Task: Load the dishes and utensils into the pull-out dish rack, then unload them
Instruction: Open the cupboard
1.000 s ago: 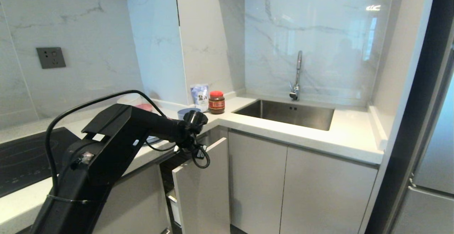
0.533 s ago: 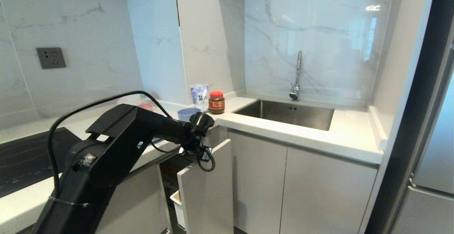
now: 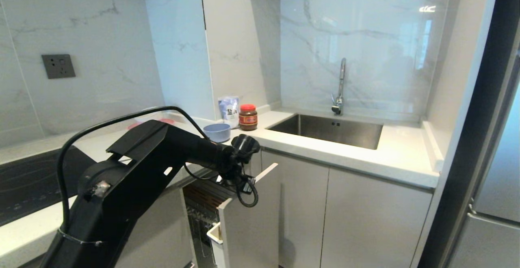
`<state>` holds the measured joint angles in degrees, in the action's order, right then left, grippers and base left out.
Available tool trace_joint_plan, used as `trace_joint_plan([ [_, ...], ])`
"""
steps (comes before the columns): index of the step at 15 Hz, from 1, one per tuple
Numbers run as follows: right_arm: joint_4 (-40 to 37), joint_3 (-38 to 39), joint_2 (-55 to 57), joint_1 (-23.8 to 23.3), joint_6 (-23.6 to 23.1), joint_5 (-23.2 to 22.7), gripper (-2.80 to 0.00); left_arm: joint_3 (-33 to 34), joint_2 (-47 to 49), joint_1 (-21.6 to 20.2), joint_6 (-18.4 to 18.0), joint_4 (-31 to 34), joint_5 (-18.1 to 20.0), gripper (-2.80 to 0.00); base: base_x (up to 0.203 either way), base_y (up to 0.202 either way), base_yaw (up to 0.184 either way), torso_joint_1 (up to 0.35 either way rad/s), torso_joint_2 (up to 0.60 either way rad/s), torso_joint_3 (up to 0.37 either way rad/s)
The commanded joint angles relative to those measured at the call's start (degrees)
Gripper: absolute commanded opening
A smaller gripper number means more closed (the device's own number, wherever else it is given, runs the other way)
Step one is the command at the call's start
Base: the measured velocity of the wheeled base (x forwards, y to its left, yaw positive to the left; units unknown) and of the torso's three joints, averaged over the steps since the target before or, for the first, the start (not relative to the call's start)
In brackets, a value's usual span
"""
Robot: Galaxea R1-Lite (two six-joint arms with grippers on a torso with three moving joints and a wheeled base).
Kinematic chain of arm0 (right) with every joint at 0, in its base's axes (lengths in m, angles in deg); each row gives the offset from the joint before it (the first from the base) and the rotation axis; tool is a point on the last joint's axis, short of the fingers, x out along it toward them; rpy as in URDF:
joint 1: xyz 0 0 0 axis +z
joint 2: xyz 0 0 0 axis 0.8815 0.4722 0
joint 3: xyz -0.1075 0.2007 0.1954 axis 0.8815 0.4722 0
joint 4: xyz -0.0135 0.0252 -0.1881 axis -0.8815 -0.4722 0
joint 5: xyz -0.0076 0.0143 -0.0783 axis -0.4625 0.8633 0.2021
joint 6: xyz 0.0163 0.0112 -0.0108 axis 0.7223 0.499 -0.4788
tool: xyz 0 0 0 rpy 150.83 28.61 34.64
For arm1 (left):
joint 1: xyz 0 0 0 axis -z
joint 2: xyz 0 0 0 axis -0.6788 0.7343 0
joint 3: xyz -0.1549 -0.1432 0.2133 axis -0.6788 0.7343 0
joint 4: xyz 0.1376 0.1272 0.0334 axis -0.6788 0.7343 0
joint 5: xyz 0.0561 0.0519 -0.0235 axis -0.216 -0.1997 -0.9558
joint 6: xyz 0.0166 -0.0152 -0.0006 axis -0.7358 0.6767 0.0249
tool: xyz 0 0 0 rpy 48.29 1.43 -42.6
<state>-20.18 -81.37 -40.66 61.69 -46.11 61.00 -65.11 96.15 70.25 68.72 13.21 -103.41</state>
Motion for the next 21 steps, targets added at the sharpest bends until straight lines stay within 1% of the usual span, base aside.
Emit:
trace_joint_plan([
  [1,0.0,0.1,-0.2,0.0,0.0,0.0,-2.8,1.3,-1.4,1.7,0.0,-0.1,0.7,-2.8,0.0,0.0,0.0,0.0,0.0,0.0],
  [2,0.0,0.1,-0.2,0.0,0.0,0.0,-2.8,1.8,-1.7,2.1,0.5,0.0,2.9,-2.8,0.0,0.0,0.0,0.0,0.0,0.0],
  [4,0.0,0.1,-0.2,0.0,0.0,0.0,-2.8,2.7,-2.8,3.2,1.7,0.1,5.7,-2.8,0.0,0.0,0.0,0.0,0.0,0.0],
  [7,0.0,0.1,-0.2,0.0,0.0,0.0,-2.8,4.1,-3.9,4.9,2.0,-0.1,6.8,-2.8,0.0,0.0,0.0,0.0,0.0,0.0],
  [10,0.0,0.1,-0.2,0.0,0.0,0.0,-2.8,5.7,-5.0,6.7,2.0,-0.2,8.8,-2.8,0.0,0.0,0.0,0.0,0.0,0.0],
  [14,0.0,0.1,-0.2,0.0,0.0,0.0,-2.8,7.1,-5.5,9.3,2.0,-0.1,9.2,-2.8,0.0,0.0,0.0,0.0,0.0,0.0],
  [17,0.0,0.1,-0.2,0.0,0.0,0.0,-2.8,8.3,-6.6,11.2,2.1,0.0,12.2,-2.8,0.0,0.0,0.0,0.0,0.0,0.0],
  [21,0.0,0.1,-0.2,0.0,0.0,0.0,-2.8,8.5,-6.6,13.3,3.9,0.1,12.3,-2.8,0.0,0.0,0.0,0.0,0.0,0.0],
])
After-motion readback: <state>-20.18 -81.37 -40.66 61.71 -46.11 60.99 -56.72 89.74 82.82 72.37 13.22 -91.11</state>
